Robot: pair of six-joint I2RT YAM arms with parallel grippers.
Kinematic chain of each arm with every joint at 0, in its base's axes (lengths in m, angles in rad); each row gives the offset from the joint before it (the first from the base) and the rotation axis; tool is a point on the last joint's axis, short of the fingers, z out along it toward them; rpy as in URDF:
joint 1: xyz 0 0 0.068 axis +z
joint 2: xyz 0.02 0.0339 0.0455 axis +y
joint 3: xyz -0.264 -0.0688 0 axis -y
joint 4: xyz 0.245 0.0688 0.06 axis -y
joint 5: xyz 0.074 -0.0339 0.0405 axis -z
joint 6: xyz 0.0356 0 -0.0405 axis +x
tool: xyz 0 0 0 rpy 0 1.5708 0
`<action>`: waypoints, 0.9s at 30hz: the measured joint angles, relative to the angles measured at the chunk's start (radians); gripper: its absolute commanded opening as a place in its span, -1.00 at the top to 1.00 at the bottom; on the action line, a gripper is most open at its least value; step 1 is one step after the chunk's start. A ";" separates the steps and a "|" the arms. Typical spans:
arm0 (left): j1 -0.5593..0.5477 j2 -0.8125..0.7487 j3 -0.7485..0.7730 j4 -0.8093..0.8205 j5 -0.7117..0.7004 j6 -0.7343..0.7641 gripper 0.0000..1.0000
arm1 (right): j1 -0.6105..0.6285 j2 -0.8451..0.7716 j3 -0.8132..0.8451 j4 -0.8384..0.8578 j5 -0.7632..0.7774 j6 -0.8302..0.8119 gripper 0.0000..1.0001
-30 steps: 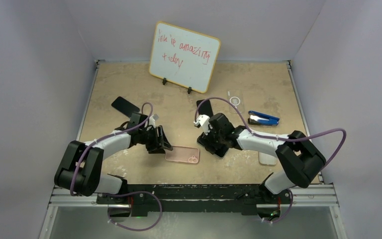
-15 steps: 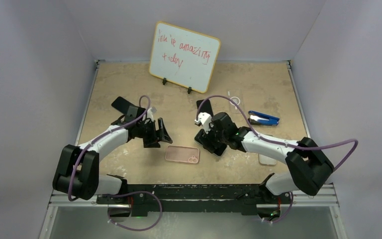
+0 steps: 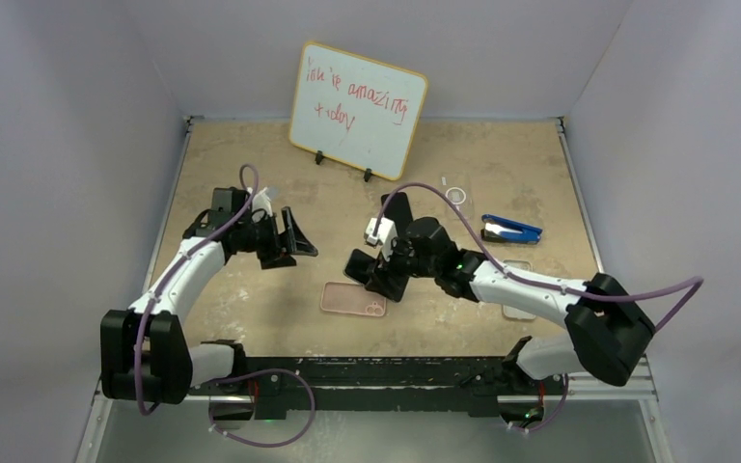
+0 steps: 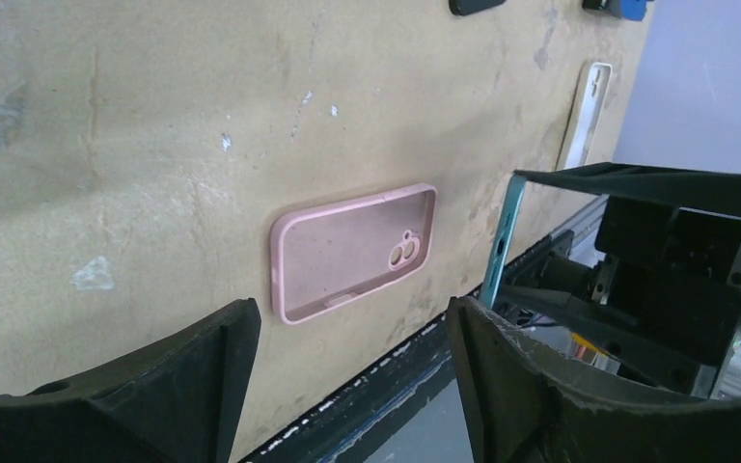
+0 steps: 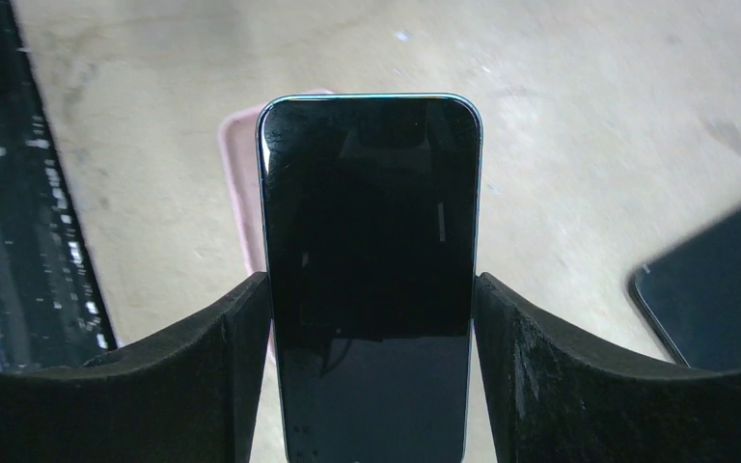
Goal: Put the phone into the phone case
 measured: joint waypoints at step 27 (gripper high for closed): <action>0.000 -0.050 -0.116 0.015 0.085 -0.025 -0.19 | 0.119 0.227 0.000 0.290 -0.130 -0.061 0.01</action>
